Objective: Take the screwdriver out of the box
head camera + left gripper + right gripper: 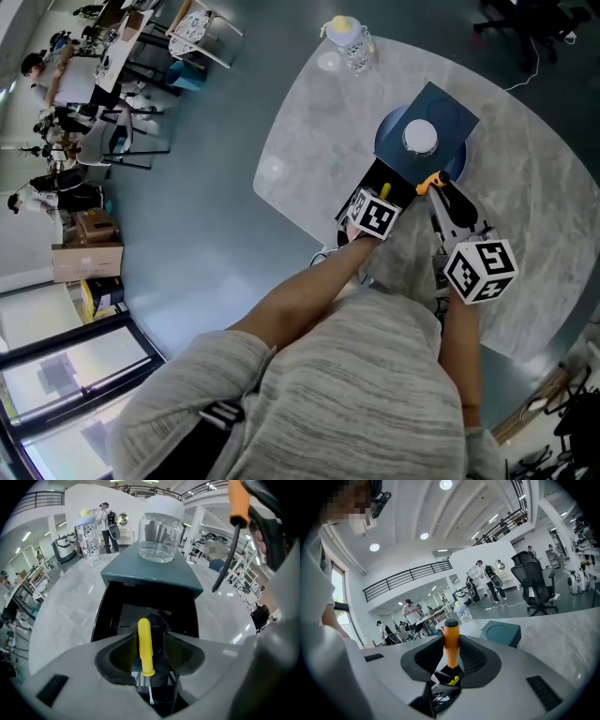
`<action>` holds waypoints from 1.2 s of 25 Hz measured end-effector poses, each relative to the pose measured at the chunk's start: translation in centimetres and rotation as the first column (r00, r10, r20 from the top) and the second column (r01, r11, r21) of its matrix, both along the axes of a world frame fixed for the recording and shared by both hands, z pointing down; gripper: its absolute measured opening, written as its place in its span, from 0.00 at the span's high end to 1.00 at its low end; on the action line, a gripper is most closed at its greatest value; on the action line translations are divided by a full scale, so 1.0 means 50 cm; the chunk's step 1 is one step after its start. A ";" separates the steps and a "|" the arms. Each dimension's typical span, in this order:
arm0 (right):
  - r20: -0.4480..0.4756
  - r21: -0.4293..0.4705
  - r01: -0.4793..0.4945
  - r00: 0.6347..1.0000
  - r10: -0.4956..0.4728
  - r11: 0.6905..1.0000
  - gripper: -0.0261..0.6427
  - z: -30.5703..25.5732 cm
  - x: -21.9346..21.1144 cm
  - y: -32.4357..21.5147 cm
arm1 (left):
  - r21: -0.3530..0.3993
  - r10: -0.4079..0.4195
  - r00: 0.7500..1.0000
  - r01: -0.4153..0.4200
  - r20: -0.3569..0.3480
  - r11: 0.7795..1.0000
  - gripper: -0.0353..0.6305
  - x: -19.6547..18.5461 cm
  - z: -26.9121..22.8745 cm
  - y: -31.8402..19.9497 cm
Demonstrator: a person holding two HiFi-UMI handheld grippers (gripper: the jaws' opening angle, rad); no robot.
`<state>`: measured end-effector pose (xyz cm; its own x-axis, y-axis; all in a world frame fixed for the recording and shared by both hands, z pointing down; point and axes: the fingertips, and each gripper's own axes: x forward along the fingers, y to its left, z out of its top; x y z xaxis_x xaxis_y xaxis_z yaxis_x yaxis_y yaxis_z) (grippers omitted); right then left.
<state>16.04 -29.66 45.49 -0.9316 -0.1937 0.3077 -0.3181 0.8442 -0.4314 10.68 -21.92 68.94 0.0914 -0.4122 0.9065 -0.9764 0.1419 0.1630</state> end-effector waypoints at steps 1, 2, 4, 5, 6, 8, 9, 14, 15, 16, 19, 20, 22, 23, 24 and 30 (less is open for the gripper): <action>-0.001 0.001 -0.003 1.000 0.003 1.000 0.80 -0.001 0.002 -0.001 | 0.006 -0.005 1.000 0.005 -0.001 1.000 0.67 -0.001 -0.001 0.000; -0.003 0.002 -0.005 1.000 0.005 1.000 0.80 -0.003 0.003 -0.001 | 0.013 -0.008 1.000 0.008 -0.002 1.000 0.68 -0.001 -0.003 0.000; -0.005 0.003 -0.007 1.000 0.007 1.000 0.80 -0.003 0.004 0.001 | 0.020 -0.014 1.000 0.014 -0.002 1.000 0.68 -0.003 -0.004 0.001; -0.007 0.005 -0.009 1.000 0.009 1.000 0.80 -0.003 0.004 0.003 | 0.021 -0.016 1.000 0.016 -0.001 1.000 0.70 -0.006 -0.004 0.001; -0.008 0.006 -0.010 1.000 0.010 1.000 0.80 -0.003 0.005 0.004 | 0.022 -0.018 1.000 0.018 0.001 1.000 0.72 -0.008 -0.004 0.001; -0.010 0.010 -0.012 1.000 0.012 1.000 0.80 -0.004 0.008 0.006 | 0.027 -0.024 1.000 0.024 -0.002 0.999 0.83 -0.014 -0.003 0.002; -0.012 0.012 -0.012 1.000 0.012 1.000 0.80 -0.006 0.008 0.007 | 0.029 -0.024 1.000 0.024 -0.007 0.999 0.83 -0.015 -0.003 0.002; -0.023 0.020 -0.020 1.000 0.021 1.000 0.80 -0.004 0.011 0.009 | 0.053 -0.021 0.999 0.023 -0.035 0.998 0.83 -0.016 -0.005 -0.007; -0.024 0.023 -0.022 0.999 0.022 1.000 0.80 -0.004 0.011 0.010 | 0.068 -0.018 0.999 0.021 -0.034 0.997 0.83 -0.018 -0.007 -0.010; -0.025 0.026 -0.023 0.999 0.023 0.999 0.80 -0.005 0.010 0.012 | 0.080 -0.016 0.999 0.019 -0.034 0.997 0.83 -0.018 -0.012 -0.012; -0.027 0.037 -0.025 0.999 0.026 0.999 0.80 -0.013 0.004 0.019 | 0.108 -0.014 0.999 0.019 -0.050 0.994 0.83 -0.016 -0.031 -0.011; -0.027 0.041 -0.026 0.999 0.027 0.999 0.80 -0.015 0.002 0.022 | 0.123 -0.013 0.999 0.020 -0.053 0.992 0.83 -0.018 -0.040 -0.013; -0.026 0.050 -0.030 0.999 0.031 0.998 0.80 -0.018 -0.003 0.025 | 0.161 -0.008 0.999 0.016 -0.051 0.987 0.83 -0.024 -0.059 -0.022; -0.026 0.054 -0.032 0.999 0.034 0.998 0.80 -0.019 -0.005 0.026 | 0.178 -0.003 0.999 0.012 -0.047 0.984 0.83 -0.027 -0.070 -0.027; -0.027 0.057 -0.035 0.999 0.037 0.998 0.80 -0.019 -0.007 0.027 | 0.196 0.002 0.999 0.007 -0.047 0.981 0.83 -0.029 -0.083 -0.031; -0.022 0.081 -0.075 0.997 0.077 0.994 0.80 -0.041 -0.025 0.029 | 0.329 0.046 0.993 -0.008 -0.108 0.944 0.83 -0.039 -0.161 -0.049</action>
